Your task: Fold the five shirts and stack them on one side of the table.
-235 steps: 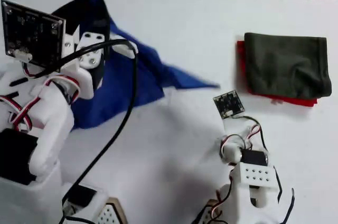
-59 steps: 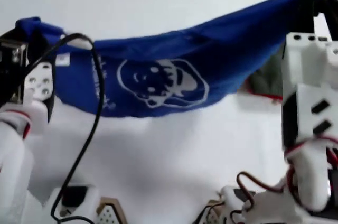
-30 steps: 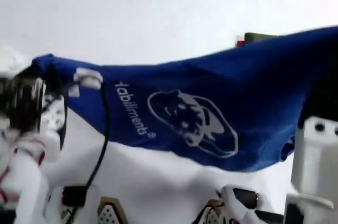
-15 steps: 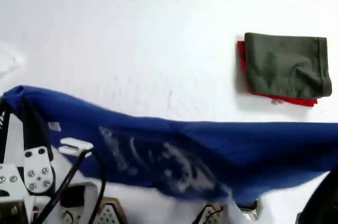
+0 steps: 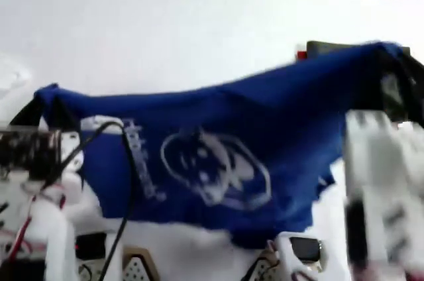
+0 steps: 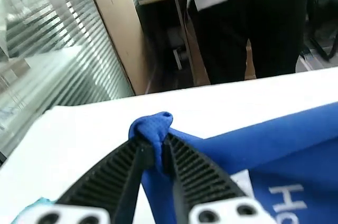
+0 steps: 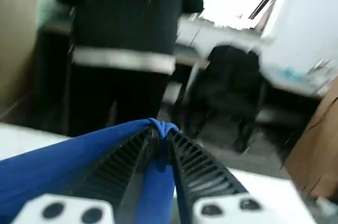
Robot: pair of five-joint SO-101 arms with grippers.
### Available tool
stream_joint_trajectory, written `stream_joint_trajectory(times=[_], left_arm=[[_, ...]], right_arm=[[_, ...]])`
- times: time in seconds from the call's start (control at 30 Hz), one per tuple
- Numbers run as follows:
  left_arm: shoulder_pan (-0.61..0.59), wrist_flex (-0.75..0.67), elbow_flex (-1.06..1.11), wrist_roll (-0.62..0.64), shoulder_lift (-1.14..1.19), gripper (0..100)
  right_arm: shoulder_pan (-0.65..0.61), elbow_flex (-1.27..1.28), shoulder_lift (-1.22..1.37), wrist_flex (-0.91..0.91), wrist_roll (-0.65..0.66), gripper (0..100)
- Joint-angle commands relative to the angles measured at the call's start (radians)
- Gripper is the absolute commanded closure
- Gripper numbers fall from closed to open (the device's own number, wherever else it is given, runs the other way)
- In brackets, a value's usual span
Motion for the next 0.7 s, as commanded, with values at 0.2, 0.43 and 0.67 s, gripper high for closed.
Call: stream_joint_trajectory(times=[0.2, 0.43, 0.67], left_arm=[[-0.006, -0.4, 0.318, 0.008, 0.018, 97], [0.002, -0.543, 0.272, 0.008, 0.324, 97], [0.029, -0.554, 0.038, 0.008, 0.7, 97]], right_arm=[[-0.033, 0.575, 0.013, -0.397, 0.008, 97.9], [-0.028, 0.816, 0.039, -0.674, 0.009, 97.9], [-0.027, 0.801, 0.246, -0.763, 0.009, 97.9]])
